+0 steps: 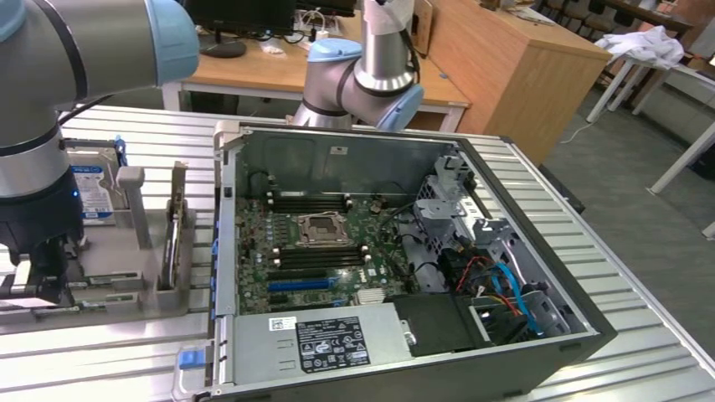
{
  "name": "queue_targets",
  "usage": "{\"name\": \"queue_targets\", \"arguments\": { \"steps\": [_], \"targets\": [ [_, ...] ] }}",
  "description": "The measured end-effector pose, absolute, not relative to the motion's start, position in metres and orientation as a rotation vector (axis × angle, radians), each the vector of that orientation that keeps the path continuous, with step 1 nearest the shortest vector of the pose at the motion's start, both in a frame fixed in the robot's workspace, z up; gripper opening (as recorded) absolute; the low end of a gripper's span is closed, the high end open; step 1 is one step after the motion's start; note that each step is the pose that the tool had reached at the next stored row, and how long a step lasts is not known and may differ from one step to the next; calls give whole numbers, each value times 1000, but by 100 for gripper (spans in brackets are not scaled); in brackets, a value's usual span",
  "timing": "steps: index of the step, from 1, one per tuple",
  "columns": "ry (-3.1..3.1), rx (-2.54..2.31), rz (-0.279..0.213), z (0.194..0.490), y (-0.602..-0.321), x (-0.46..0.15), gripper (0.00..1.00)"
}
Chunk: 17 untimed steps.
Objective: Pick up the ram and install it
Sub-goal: 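Pick up the ram and move it above insertion slot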
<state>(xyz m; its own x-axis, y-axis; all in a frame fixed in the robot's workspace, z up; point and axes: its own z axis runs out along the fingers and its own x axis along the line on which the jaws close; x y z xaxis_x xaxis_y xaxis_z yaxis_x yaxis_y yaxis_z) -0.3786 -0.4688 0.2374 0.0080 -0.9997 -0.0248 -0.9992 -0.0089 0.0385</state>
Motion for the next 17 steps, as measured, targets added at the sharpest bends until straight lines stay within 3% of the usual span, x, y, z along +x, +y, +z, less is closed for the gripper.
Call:
{"name": "queue_targets", "arguments": {
  "steps": [17],
  "targets": [
    [-2206, 2225, -74, 220, -469, -379, 44]
  ]
}}
